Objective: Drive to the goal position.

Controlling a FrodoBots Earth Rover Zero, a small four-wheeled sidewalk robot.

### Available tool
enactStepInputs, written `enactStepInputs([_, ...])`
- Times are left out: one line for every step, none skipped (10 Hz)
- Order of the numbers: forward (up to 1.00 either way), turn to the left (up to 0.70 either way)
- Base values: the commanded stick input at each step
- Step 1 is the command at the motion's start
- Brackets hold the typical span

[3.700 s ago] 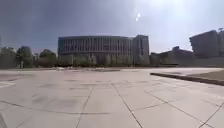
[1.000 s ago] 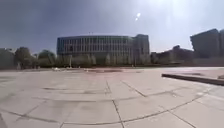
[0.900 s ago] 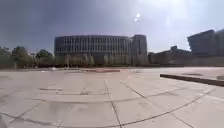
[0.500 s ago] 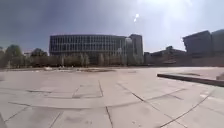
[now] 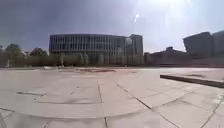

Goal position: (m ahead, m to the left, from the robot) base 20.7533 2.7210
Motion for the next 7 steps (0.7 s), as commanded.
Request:
enactStepInputs([0.70, 0.01])
enactStepInputs([0.70, 0.01])
enactStepInputs([0.70, 0.01])
enactStepInputs([0.70, 0.01])
enactStepInputs([0.70, 0.01])
enactStepInputs([0.70, 0.01])
enactStepInputs([0.70, 0.01])
